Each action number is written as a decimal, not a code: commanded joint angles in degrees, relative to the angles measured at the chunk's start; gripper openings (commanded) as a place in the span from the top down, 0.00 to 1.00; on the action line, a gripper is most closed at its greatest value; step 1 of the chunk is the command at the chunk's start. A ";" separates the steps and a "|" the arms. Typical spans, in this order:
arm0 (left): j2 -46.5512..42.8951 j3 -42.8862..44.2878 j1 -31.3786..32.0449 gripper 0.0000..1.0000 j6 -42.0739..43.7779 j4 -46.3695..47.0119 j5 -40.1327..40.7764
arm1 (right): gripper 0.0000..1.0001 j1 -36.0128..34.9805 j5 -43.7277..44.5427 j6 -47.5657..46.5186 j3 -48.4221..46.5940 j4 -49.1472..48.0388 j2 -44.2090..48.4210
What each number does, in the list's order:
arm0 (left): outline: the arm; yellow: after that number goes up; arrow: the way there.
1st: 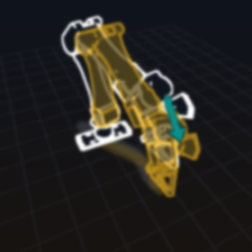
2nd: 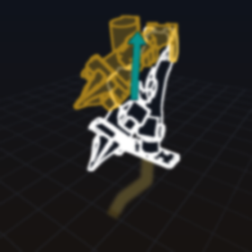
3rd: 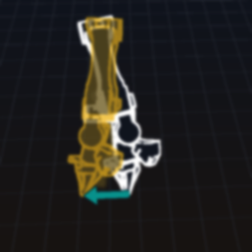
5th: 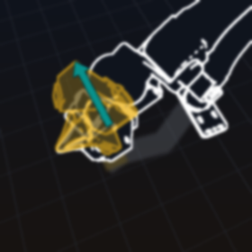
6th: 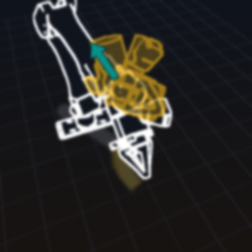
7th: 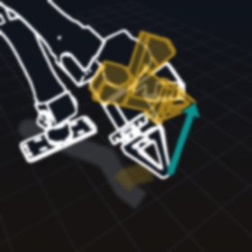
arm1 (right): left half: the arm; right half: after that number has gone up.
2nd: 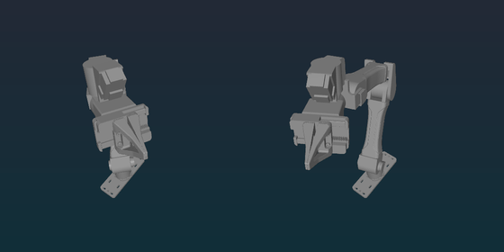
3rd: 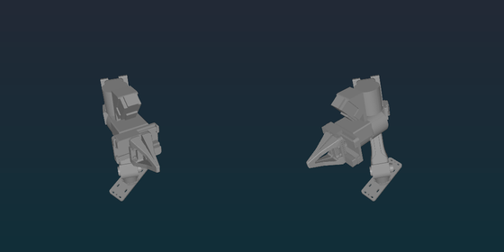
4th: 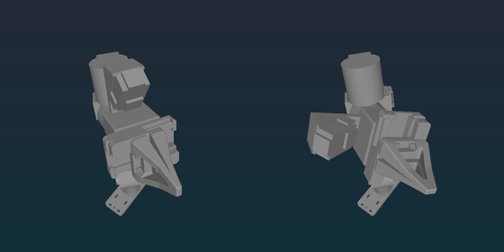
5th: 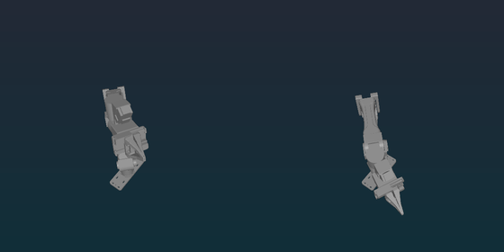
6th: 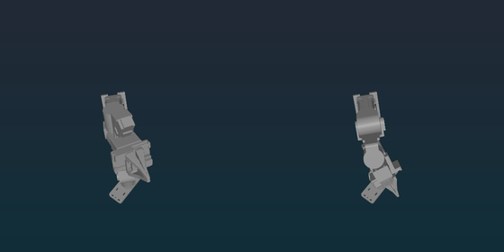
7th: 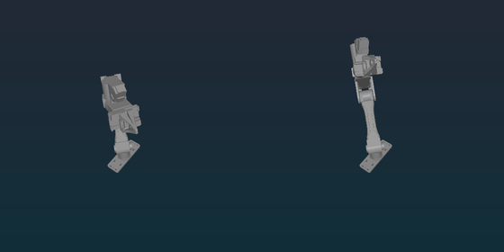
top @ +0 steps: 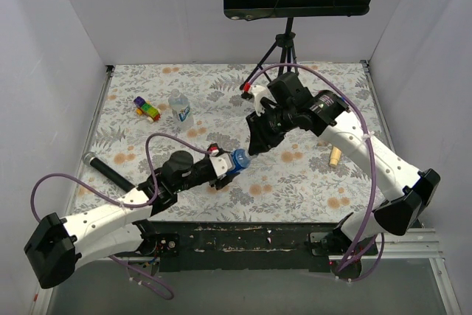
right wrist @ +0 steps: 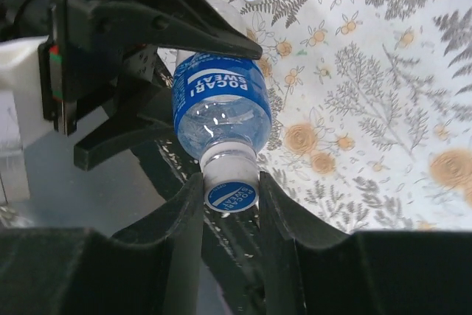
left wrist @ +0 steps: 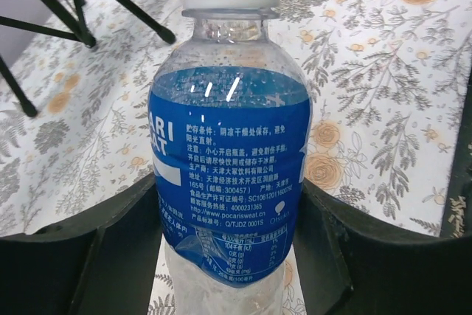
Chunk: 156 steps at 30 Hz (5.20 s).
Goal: Screw on the bottle caps
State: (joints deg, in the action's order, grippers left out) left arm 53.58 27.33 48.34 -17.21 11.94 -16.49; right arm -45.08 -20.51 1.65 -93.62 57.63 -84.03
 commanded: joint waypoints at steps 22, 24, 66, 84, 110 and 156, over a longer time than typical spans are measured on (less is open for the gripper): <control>6.54 -1.50 15.39 0.60 6.24 22.79 32.07 | 0.34 0.08 9.62 19.20 -0.22 -9.83 4.31; 6.54 -0.01 12.07 0.60 2.55 19.80 26.71 | 0.29 0.25 9.61 14.45 -6.19 -6.49 4.05; 8.82 10.99 -6.76 0.58 -15.13 7.12 -35.80 | 0.40 0.96 -17.54 -37.33 0.02 3.19 13.19; 4.43 8.01 -6.50 0.58 -8.81 8.53 -15.01 | 0.99 0.96 -7.29 -17.51 -0.77 -0.66 6.43; 3.72 2.45 12.32 0.62 8.36 13.83 34.55 | 0.36 1.31 6.80 10.51 6.01 -21.60 10.72; 10.05 12.04 -6.59 0.60 -16.63 6.51 -38.97 | 0.62 1.40 -17.98 -35.75 2.22 2.93 13.37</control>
State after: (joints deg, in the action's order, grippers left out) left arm 64.47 37.56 42.06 -33.98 16.80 -54.85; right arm -43.83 -37.30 -33.82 -90.21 60.07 -70.08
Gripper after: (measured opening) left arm 0.588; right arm 0.420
